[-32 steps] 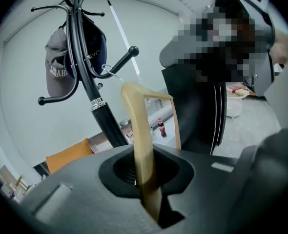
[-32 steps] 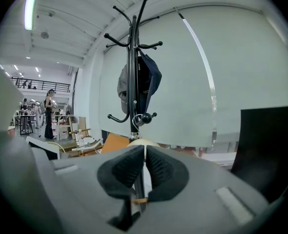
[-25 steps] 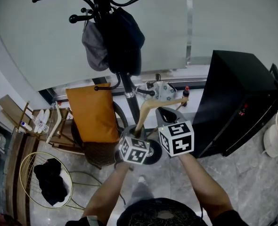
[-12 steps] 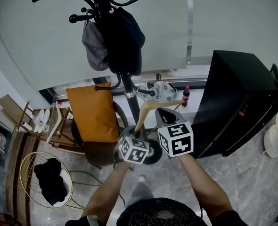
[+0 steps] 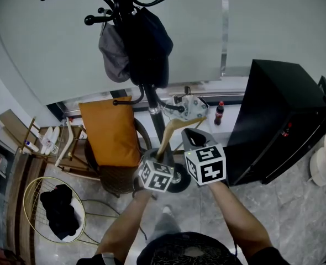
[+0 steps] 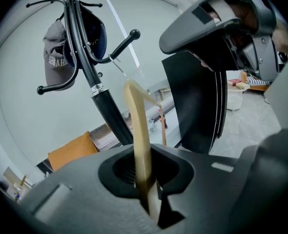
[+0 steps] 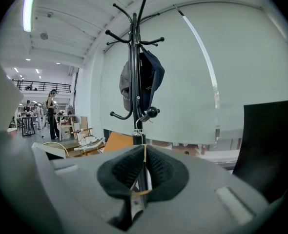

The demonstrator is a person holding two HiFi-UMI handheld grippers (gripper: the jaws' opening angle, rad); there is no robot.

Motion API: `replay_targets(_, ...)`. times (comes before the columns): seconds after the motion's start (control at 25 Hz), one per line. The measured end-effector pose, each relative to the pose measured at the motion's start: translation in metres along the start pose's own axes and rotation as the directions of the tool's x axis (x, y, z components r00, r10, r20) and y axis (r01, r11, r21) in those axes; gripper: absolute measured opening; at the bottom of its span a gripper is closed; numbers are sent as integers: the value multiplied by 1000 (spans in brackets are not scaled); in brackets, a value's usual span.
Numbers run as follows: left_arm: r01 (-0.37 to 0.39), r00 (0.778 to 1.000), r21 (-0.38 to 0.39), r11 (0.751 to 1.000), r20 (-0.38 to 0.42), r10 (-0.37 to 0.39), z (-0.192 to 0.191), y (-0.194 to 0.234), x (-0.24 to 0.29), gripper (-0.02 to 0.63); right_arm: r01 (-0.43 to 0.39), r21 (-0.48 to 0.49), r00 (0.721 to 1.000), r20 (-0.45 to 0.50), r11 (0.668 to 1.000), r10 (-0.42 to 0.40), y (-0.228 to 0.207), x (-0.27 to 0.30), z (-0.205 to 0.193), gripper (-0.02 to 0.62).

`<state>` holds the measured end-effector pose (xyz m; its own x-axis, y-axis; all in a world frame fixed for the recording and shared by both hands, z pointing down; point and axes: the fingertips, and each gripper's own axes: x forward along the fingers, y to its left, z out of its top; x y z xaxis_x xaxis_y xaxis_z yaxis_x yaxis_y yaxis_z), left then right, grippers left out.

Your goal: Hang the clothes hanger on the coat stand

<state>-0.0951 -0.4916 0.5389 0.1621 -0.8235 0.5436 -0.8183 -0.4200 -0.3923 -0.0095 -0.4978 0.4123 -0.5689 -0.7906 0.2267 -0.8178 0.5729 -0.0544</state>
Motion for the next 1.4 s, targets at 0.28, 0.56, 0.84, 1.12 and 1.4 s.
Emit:
replay_targets(0.28,-5,1000,-36,999,17,6,0,6,-2,41,-3,2,1000,-5,1000,3,2,2,-2,3)
replay_targets(0.56,-16,999,-40,999,34,17,1,10,-7,43,-10,2,1000,-14,1000,10,5,2,-6,3)
replay_targets(0.84,-17,996,-58,998,88,22,10,11,-16,83,-14,6,1000,-17,1000,14,7,-1,-8,3)
replay_targets(1.12,-21,995,-82,996,91,28,8,12,-28,83,-26,6,999,-20,1000,26,15,-7,-11,3)
replay_targets(1.4,-7,992,-149,989,122,26,12,6,-50,81,-55,8,998,-42,998,56,25,-16,-18,3)
